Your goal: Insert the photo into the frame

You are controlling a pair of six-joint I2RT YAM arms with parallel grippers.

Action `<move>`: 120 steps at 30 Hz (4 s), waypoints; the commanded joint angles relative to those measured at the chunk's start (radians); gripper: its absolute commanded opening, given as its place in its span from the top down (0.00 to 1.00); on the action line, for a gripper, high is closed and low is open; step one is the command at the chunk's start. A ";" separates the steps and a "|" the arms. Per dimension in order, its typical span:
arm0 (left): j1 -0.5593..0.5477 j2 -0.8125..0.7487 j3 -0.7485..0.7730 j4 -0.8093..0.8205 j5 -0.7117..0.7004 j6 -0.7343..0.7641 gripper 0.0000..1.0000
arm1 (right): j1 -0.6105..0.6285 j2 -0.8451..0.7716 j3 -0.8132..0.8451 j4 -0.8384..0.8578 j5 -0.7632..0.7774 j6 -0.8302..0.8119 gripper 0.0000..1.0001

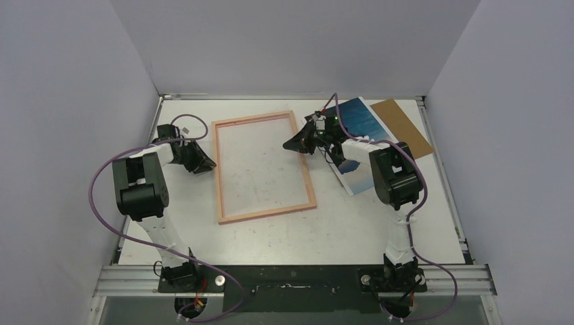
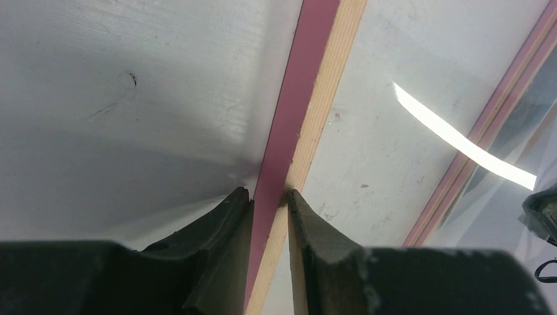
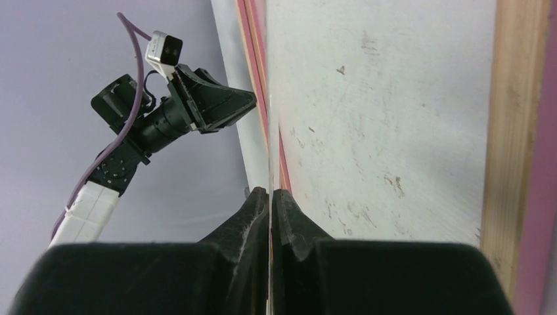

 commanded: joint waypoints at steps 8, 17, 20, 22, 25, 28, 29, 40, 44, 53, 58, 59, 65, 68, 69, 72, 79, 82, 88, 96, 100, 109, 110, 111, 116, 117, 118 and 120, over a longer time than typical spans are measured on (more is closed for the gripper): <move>-0.003 0.062 -0.004 0.008 -0.116 0.031 0.77 | 0.008 0.030 -0.088 0.597 -0.071 0.172 1.00; -0.003 0.065 0.001 0.002 -0.119 0.033 0.77 | 0.007 -0.011 -0.089 0.545 -0.069 0.095 1.00; -0.003 0.069 0.004 0.000 -0.118 0.033 0.77 | 0.012 -0.024 -0.084 0.504 -0.068 0.052 1.00; -0.003 0.072 0.008 -0.001 -0.117 0.033 0.77 | 0.015 -0.027 -0.077 0.463 -0.065 0.020 1.00; -0.003 0.074 0.010 -0.001 -0.115 0.031 0.78 | 0.021 -0.025 -0.064 0.379 -0.055 -0.047 1.00; -0.003 0.077 0.012 -0.001 -0.112 0.032 0.78 | 0.027 -0.016 -0.057 0.345 -0.045 -0.075 1.00; -0.003 0.078 0.011 -0.001 -0.110 0.032 0.78 | 0.028 -0.011 -0.055 0.347 -0.043 -0.073 1.00; -0.003 0.080 0.016 -0.004 -0.100 0.033 0.78 | 0.037 -0.004 -0.060 0.302 -0.017 -0.133 1.00; -0.003 0.078 0.018 -0.011 -0.100 0.010 0.77 | 0.040 -0.023 -0.049 0.189 0.022 -0.231 0.90; -0.003 0.073 0.037 -0.050 -0.100 0.009 0.75 | 0.046 -0.019 -0.012 0.080 0.067 -0.302 0.70; -0.003 0.063 0.047 -0.067 -0.100 0.011 0.74 | 0.046 -0.035 -0.004 0.047 0.090 -0.341 0.56; -0.003 0.062 0.052 -0.072 -0.101 0.012 0.74 | 0.044 -0.038 0.000 0.038 0.094 -0.346 0.54; -0.003 0.049 0.073 -0.108 -0.114 0.020 0.73 | 0.042 -0.048 0.035 -0.063 0.131 -0.391 0.45; -0.003 0.042 0.080 -0.117 -0.114 0.023 0.72 | 0.042 -0.041 0.041 -0.079 0.142 -0.386 0.49; -0.003 0.040 0.082 -0.119 -0.114 0.022 0.72 | 0.041 -0.037 0.042 -0.077 0.140 -0.378 0.51; -0.003 0.036 0.081 -0.123 -0.113 0.023 0.72 | 0.041 -0.027 0.031 -0.043 0.145 -0.352 0.60; -0.003 0.035 0.081 -0.130 -0.108 0.024 0.72 | 0.045 -0.021 0.023 -0.017 0.139 -0.335 0.61; -0.003 0.031 0.085 -0.134 -0.105 0.022 0.72 | 0.044 -0.032 0.027 -0.034 0.134 -0.335 0.54; -0.004 0.016 0.095 -0.159 -0.132 0.047 0.72 | 0.046 -0.055 0.068 -0.242 0.178 -0.422 0.47; -0.004 -0.037 0.072 -0.185 -0.184 0.071 0.71 | 0.046 -0.095 0.099 -0.390 0.218 -0.489 0.44; -0.004 -0.063 0.082 -0.199 -0.196 0.072 0.68 | 0.043 -0.108 0.137 -0.499 0.263 -0.550 0.44; -0.003 -0.087 0.151 -0.268 -0.211 0.106 0.64 | 0.024 -0.180 0.153 -0.610 0.350 -0.623 0.44; -0.003 -0.091 0.156 -0.269 -0.211 0.107 0.63 | 0.024 -0.185 0.151 -0.621 0.365 -0.635 0.43; -0.003 -0.098 0.159 -0.271 -0.211 0.106 0.63 | 0.025 -0.188 0.148 -0.631 0.380 -0.644 0.42; -0.003 -0.164 0.160 -0.278 -0.217 0.099 0.59 | 0.033 -0.207 0.086 -0.635 0.437 -0.655 0.35; -0.003 -0.182 0.159 -0.285 -0.228 0.100 0.58 | 0.036 -0.213 0.071 -0.634 0.467 -0.648 0.31; -0.004 -0.202 0.157 -0.292 -0.240 0.100 0.55 | 0.037 -0.216 0.060 -0.634 0.480 -0.638 0.31; -0.004 -0.250 0.143 -0.302 -0.267 0.098 0.50 | 0.037 -0.211 0.049 -0.636 0.488 -0.629 0.30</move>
